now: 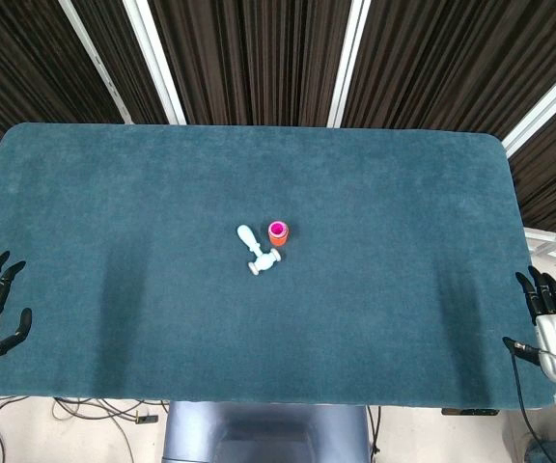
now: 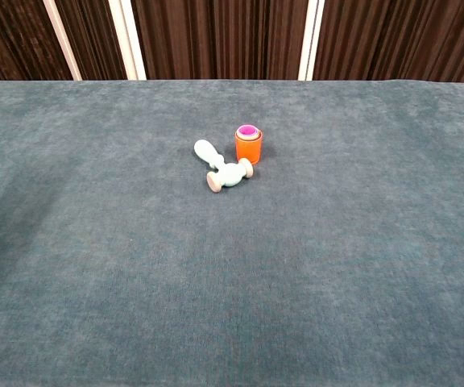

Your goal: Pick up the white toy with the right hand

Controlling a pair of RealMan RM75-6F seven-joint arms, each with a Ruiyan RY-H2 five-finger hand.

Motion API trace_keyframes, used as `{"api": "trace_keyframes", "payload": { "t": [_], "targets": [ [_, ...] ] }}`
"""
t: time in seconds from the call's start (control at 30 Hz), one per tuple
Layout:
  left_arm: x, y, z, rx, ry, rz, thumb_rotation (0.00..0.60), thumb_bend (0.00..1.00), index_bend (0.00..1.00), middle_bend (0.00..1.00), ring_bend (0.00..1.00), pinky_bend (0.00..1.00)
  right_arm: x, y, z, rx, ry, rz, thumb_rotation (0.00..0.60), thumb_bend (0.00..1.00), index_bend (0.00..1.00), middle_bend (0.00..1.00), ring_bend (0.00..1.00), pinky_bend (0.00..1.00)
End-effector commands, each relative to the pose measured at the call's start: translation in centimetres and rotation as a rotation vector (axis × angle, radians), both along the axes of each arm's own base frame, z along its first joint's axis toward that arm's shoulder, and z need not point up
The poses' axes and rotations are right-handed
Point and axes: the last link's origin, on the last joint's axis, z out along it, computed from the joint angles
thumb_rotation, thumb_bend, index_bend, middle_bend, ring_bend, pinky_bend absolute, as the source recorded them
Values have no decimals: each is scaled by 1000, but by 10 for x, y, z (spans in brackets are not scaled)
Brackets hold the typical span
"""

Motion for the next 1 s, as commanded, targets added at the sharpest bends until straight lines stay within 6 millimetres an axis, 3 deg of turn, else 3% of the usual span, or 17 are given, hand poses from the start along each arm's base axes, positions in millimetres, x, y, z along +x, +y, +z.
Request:
{"api": "trace_keyframes", "payload": {
  "t": [0.03,1.0],
  "targets": [
    [-1,0,0,-1,4,2,600,466,117,0,0,0,0,0,1,-4,-2,0,600,84,67,19,52,150],
    [-1,1,0,8,7,7,600,465,116,0,0,0,1,2,1,70,-88,-22,600,83,56,20,54,150]
  ]
}}
